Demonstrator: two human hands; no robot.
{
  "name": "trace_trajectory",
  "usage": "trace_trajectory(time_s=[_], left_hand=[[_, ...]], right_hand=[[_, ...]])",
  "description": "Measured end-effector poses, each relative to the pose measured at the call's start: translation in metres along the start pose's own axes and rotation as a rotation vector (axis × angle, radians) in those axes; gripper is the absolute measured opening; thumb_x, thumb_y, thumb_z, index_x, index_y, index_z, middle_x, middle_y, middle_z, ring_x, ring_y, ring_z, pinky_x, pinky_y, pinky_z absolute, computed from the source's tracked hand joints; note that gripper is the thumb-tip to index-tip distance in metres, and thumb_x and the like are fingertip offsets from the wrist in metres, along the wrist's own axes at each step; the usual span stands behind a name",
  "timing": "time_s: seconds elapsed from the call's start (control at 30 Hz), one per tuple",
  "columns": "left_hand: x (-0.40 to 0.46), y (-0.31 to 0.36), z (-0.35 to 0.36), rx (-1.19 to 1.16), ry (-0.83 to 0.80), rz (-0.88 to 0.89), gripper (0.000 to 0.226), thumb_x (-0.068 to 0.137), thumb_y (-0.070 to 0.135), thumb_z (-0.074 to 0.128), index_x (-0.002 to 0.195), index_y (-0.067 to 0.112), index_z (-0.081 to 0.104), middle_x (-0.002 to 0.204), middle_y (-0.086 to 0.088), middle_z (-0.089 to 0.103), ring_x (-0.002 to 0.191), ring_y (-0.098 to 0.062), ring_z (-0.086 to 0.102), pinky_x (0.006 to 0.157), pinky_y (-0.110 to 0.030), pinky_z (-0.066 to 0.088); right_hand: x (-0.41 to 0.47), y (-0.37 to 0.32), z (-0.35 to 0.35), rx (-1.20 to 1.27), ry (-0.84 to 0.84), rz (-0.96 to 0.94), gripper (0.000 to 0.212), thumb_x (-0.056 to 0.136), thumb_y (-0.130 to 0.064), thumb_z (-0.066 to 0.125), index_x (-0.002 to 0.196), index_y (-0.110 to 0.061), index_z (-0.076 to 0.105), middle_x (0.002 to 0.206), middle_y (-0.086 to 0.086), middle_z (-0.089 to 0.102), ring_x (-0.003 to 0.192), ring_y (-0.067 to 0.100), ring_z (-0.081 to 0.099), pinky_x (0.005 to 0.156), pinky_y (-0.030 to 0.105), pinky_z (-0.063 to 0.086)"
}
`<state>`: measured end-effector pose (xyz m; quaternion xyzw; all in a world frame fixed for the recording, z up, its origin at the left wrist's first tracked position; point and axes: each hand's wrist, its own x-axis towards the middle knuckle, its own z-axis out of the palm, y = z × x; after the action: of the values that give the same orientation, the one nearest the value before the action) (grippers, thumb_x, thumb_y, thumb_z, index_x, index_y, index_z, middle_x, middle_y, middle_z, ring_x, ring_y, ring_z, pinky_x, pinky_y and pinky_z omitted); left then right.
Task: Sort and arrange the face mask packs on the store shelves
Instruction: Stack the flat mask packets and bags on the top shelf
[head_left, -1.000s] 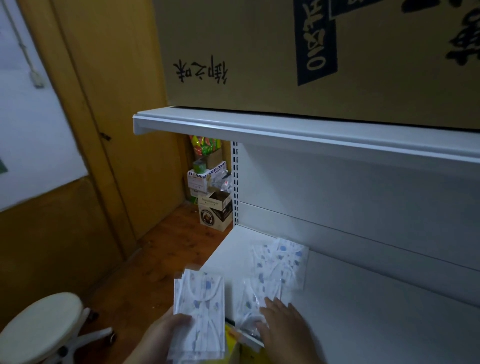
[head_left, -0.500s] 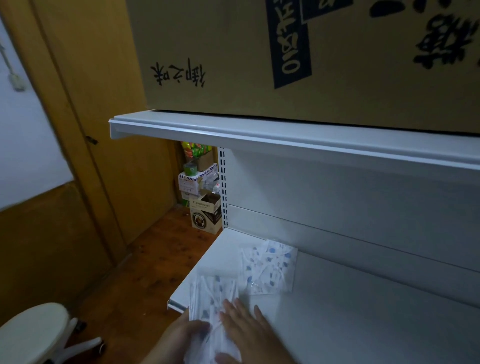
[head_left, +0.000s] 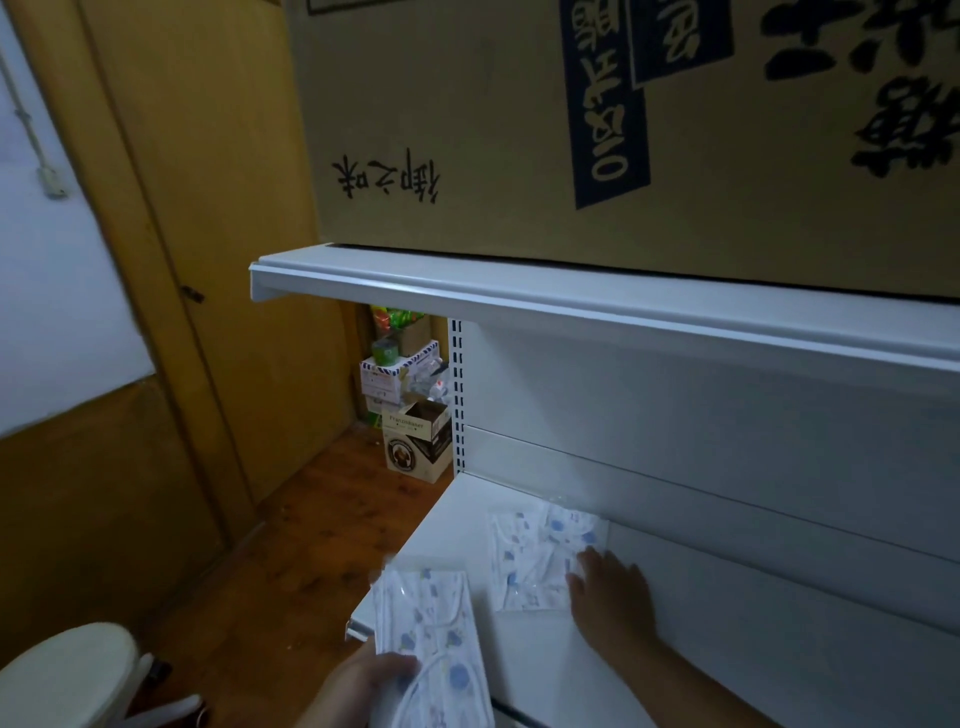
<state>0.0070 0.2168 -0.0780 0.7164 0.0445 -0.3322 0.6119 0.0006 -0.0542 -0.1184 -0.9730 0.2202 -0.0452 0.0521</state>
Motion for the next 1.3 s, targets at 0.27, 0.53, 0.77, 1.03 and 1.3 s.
trace_trajectory(time_s=[0.27,0.53,0.77,1.03,1.3], left_hand=[[0.023,0.03,0.03,-0.262,-0.148,-0.051,0.033,0.094,0.004,0.05,0.127,0.01,0.052,0.106,-0.024,0.069,0.095,-0.044,0.067,0.081,-0.048,0.055],[0.015,0.04,0.104,-0.413,-0.543,-0.06,0.039,0.088,0.016,0.056,0.126,0.006,0.059,0.119,-0.025,0.065,0.107,-0.042,0.064,0.083,-0.048,0.056],[-0.013,0.04,0.181,-0.345,-0.764,-0.162,0.039,0.078,0.001,0.056,0.117,0.002,0.061,0.103,-0.032,0.067,0.083,-0.048,0.068,0.058,-0.048,0.057],[-0.065,0.029,0.294,-0.161,-0.967,-0.307,0.04,0.084,0.015,0.05,0.115,-0.008,0.06,0.106,-0.036,0.065,0.084,-0.047,0.068,0.066,-0.047,0.056],[-0.175,0.017,0.47,0.087,-1.04,-0.103,0.025,0.088,-0.002,0.045,0.105,-0.008,0.062,0.093,-0.029,0.07,0.072,-0.041,0.07,0.051,-0.041,0.056]], right_hand=[[-0.076,-0.023,-0.05,0.651,0.061,-0.102,0.044,0.094,-0.03,0.055,0.138,-0.028,0.048,0.144,-0.01,0.046,0.132,0.003,0.043,0.101,0.007,0.026],[-0.126,-0.002,-0.068,0.439,-0.053,-0.062,0.063,0.103,-0.032,0.033,0.152,-0.017,-0.002,0.157,-0.004,-0.02,0.145,0.008,-0.017,0.109,0.011,-0.006],[-0.179,0.055,-0.085,1.183,0.049,0.731,0.027,0.098,-0.024,0.051,0.12,-0.014,0.06,0.122,0.008,0.065,0.102,0.023,0.065,0.092,0.037,0.051],[-0.267,0.134,-0.13,1.345,0.199,0.808,0.018,0.096,-0.01,0.053,0.108,-0.011,0.067,0.1,0.015,0.071,0.076,0.03,0.068,0.063,0.035,0.055],[-0.4,0.256,-0.194,1.269,0.467,0.795,0.026,0.1,-0.024,0.047,0.124,-0.03,0.054,0.113,0.001,0.067,0.089,0.022,0.066,0.077,0.034,0.055]])
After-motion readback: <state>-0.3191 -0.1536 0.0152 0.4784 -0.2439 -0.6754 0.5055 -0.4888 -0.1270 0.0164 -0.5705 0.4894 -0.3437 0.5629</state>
